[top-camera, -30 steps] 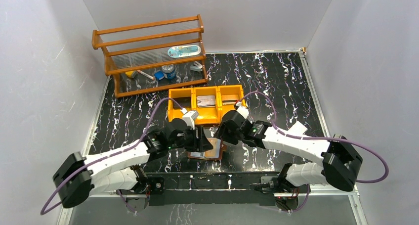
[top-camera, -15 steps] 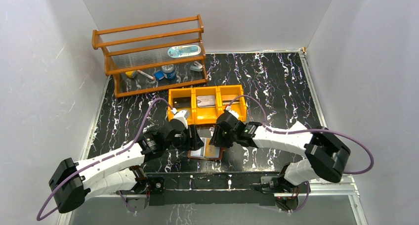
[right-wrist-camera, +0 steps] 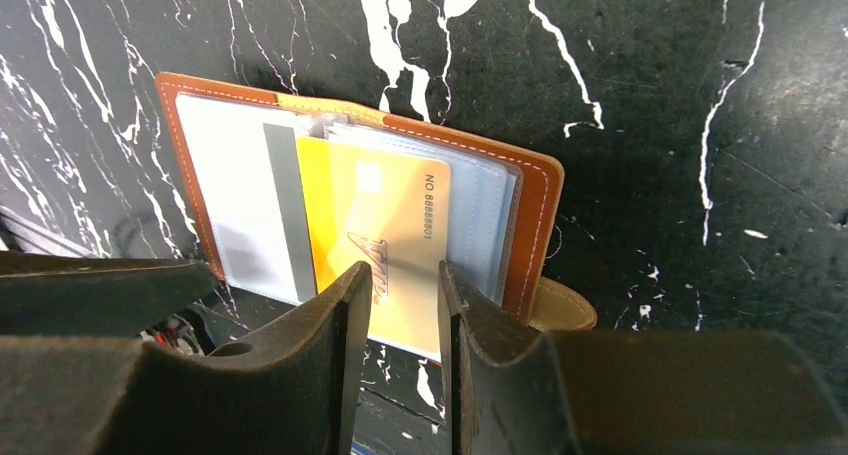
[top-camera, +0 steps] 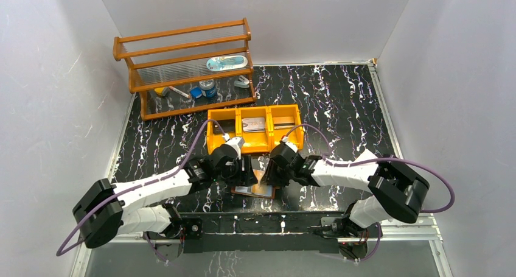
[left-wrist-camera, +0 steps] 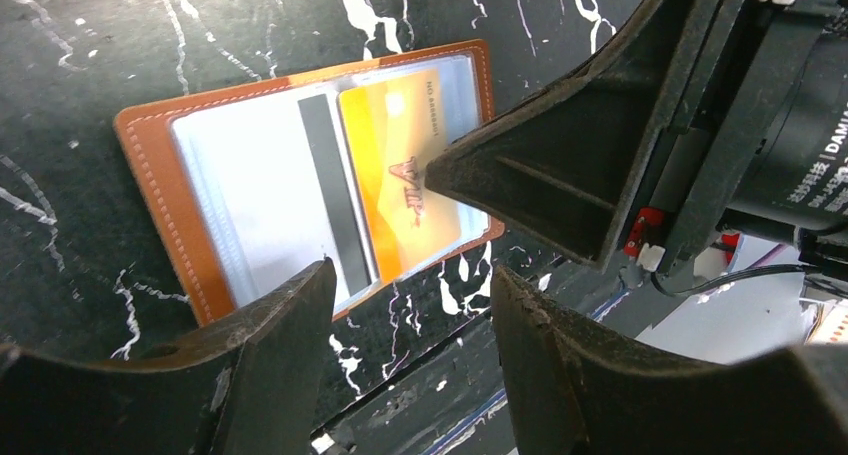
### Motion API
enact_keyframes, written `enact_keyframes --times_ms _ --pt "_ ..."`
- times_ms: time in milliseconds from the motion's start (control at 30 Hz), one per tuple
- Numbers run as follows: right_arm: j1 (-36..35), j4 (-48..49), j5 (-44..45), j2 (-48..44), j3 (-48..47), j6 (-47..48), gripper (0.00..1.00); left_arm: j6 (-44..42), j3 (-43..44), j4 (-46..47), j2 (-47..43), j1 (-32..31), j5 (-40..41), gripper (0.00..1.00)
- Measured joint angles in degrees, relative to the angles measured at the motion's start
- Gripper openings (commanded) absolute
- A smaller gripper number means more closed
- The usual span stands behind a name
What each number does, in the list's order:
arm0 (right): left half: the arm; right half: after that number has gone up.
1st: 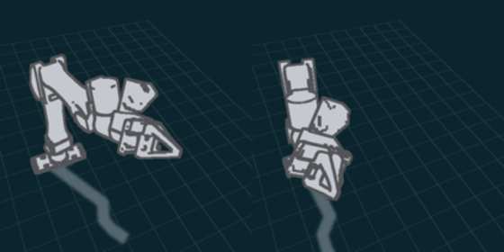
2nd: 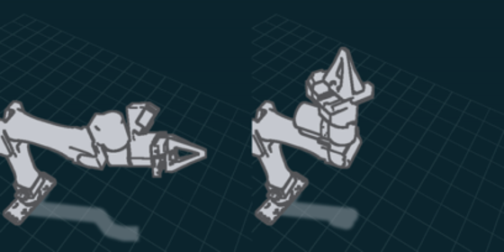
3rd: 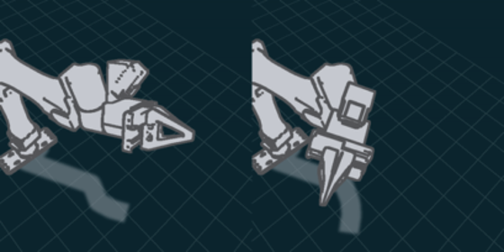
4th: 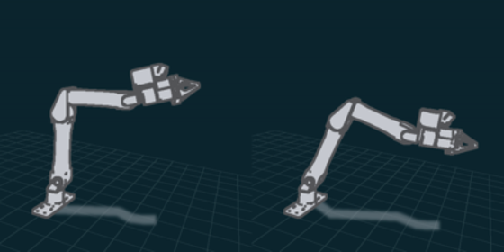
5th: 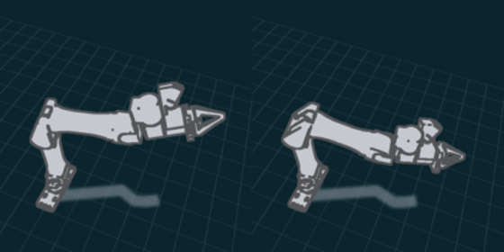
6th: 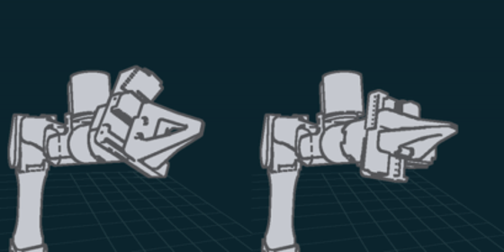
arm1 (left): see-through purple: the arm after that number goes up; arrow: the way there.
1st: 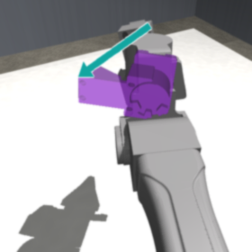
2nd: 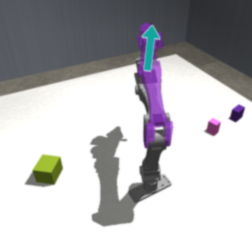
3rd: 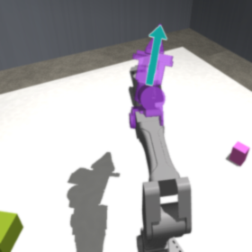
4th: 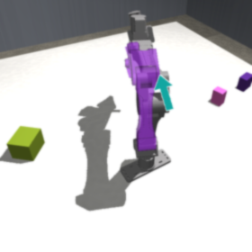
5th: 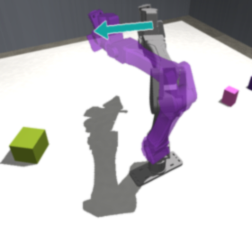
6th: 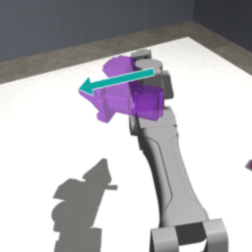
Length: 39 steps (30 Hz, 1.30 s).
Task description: Take the credit cards out of the card holder
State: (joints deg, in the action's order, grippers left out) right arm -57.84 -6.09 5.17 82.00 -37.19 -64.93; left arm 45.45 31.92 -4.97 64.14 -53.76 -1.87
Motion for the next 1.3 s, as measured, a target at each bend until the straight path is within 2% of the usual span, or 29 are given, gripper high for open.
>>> enact_keyframes --times_ms 267,433,667,1000,1300 --pt "0.5 7.9 -1.1 -1.2 4.6 -2.5 0.4 -1.3 5.8 0.4 10.4 0.0 -1.3 0.57" --pt "0.9 11.2 -2.0 -1.5 6.4 -3.5 0.4 0.0 6.2 -0.3 14.1 0.0 -0.3 0.56" --pt "1.3 14.3 -2.6 -2.0 8.3 -4.4 0.4 2.9 4.0 2.5 13.7 0.0 -0.5 0.49" --pt "1.6 15.5 -3.1 -2.2 9.0 -5.2 0.4 9.4 -3.0 11.3 10.7 1.0 -2.3 0.38" --pt "2.3 17.5 -4.3 -2.1 10.1 -5.6 0.4 15.6 -12.4 24.4 8.3 6.8 -10.7 0.32"
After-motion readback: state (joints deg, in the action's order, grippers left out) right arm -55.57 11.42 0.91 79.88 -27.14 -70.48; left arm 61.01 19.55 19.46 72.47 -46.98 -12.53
